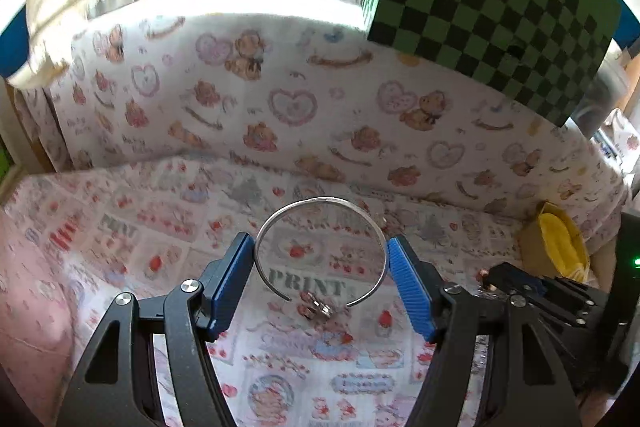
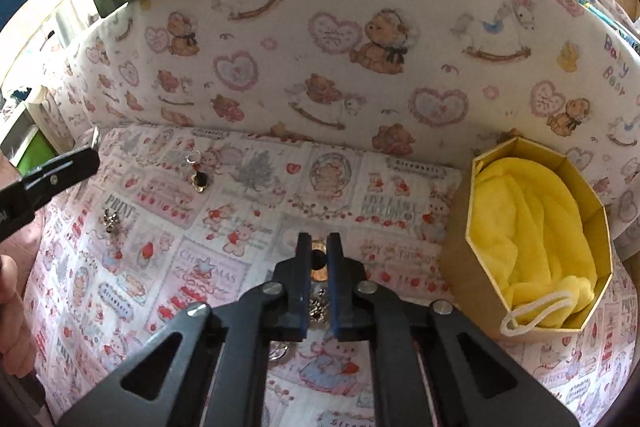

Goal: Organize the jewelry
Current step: 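Grasp the gold pendant with the right tool while the left tool lifts the bangle, then carry the bangle into the yellow-lined box and open the left tool while the right tool carries the pendant there, then move the left tool to a small silver earring and grasp it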

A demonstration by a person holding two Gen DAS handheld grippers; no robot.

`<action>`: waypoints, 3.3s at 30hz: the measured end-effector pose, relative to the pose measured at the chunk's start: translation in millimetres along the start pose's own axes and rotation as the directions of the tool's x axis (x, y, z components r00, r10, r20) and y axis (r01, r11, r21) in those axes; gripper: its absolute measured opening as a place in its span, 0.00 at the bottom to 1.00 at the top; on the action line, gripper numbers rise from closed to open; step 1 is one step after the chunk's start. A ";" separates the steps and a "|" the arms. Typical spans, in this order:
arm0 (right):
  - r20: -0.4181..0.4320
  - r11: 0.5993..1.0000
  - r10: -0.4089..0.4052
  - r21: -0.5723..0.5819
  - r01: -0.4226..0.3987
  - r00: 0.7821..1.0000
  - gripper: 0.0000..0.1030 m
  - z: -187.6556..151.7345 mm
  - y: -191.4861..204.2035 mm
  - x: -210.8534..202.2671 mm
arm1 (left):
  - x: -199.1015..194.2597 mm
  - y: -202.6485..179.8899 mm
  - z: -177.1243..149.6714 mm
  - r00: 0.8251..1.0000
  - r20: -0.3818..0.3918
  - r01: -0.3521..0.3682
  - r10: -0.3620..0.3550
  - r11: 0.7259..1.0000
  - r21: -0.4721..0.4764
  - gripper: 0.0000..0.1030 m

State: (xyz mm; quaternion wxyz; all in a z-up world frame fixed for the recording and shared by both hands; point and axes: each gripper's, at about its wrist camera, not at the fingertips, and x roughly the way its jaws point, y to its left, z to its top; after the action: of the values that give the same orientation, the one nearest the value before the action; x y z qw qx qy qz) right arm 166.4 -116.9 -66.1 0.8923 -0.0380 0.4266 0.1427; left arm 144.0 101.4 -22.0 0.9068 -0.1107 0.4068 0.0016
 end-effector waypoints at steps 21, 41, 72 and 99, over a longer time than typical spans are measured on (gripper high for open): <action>0.176 0.991 0.121 0.040 -0.130 0.977 0.02 5.6 -7.9 -80.1 | -43.2 -28.8 -2.7 0.994 0.093 0.052 -0.059 0.996 0.077 0.66; 0.377 0.921 0.138 0.292 -0.259 0.916 0.02 -13.9 -157.2 -151.2 | -45.1 -126.3 8.7 0.970 -0.041 0.244 -0.241 0.963 0.114 0.66; 0.340 0.805 0.199 0.478 -0.351 0.919 0.13 -20.5 -240.2 -111.7 | 30.6 -261.0 -5.8 0.928 -0.177 0.355 -0.328 0.923 0.150 0.69; 0.407 0.930 0.204 0.203 -0.305 0.890 0.51 -15.5 -135.9 -166.9 | -152.4 -127.0 -20.2 0.926 0.351 0.035 -0.143 0.955 0.295 0.86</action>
State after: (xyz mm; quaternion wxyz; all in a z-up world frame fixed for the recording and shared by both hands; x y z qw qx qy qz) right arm 94.4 -286.9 45.7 0.9281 0.1649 0.2623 0.2064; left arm 39.0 -13.3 102.7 0.9724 0.0038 0.2201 -0.0774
